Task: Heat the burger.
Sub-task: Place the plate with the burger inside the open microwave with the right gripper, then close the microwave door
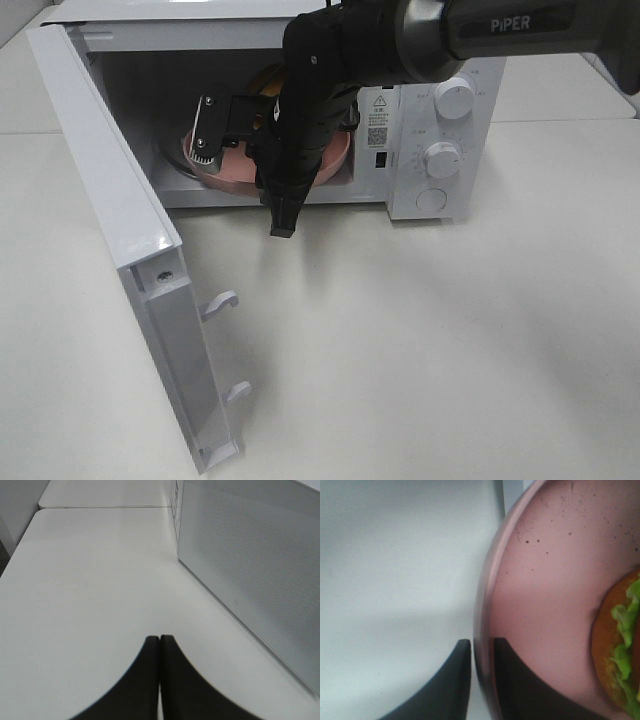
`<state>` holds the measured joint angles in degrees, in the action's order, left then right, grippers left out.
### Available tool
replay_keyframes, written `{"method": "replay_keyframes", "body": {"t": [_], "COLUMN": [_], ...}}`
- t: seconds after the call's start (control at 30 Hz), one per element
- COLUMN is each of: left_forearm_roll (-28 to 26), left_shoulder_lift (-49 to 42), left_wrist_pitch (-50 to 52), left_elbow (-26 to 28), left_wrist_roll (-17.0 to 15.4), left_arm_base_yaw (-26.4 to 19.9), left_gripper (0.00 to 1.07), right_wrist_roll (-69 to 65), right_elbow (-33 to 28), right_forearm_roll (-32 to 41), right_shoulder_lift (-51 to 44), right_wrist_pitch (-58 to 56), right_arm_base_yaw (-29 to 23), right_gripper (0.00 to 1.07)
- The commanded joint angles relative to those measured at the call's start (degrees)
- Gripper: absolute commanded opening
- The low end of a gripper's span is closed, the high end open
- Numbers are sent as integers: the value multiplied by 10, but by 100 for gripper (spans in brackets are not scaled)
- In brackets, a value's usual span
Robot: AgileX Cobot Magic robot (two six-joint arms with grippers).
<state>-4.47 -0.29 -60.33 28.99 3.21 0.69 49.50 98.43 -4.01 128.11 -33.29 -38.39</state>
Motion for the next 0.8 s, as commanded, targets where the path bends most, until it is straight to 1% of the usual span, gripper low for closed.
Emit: {"method": "replay_keyframes", "body": {"t": [0.03,0.1,0.13,0.17,0.2,0.3,0.33,0.37,0.4,0.43,0.47,0.5,0.53,0.63,0.7,0.77,0.8], "left_forearm_roll": [0,0,0,0,0,0,0,0,0,0,0,0,0,0,0,0,0], "left_shoulder_lift": [-10,-10,-10,-10,-10,-10,-10,-10,-10,-10,-10,-10,-10,-10,-10,-10,-10], "left_wrist_pitch": [7,7,7,7,7,7,7,7,7,7,7,7,7,7,7,7,7], "left_elbow": [0,0,0,0,0,0,0,0,0,0,0,0,0,0,0,0,0], "left_wrist_roll": [-1,-1,-1,-1,-1,-1,-1,-1,-1,-1,-1,-1,-1,-1,-1,-1,-1], "left_arm_base_yaw": [-1,-1,-1,-1,-1,-1,-1,-1,-1,-1,-1,-1,-1,-1,-1,-1,-1], "left_gripper": [0,0,0,0,0,0,0,0,0,0,0,0,0,0,0,0,0], "right_wrist_roll": [-20,-73,-73,-94,-141,-160,-207,-226,-226,-267,-267,-307,-340,-354,-423,-436,-468], "right_elbow": [3,8,8,13,15,15,15,15,15,15,15,15,15,15,14,14,14], "right_forearm_roll": [6,6,6,7,7,7,7,7,7,7,7,7,7,7,10,10,12], "right_shoulder_lift": [-8,-15,-15,-15,-18,-19,-25,-28,-28,-36,-36,-46,-55,-57,-70,-73,-78], "right_wrist_pitch": [-3,-11,-11,-16,-25,-28,-33,-36,-36,-44,-44,-54,-68,-72,-99,-107,-127], "right_arm_base_yaw": [-2,-2,-2,-2,-2,-3,-3,-3,-3,-3,-3,-3,-3,-3,-3,-3,-3], "right_gripper": [31,51,51,55,62,64,69,71,71,73,73,74,74,74,74,74,74]}}
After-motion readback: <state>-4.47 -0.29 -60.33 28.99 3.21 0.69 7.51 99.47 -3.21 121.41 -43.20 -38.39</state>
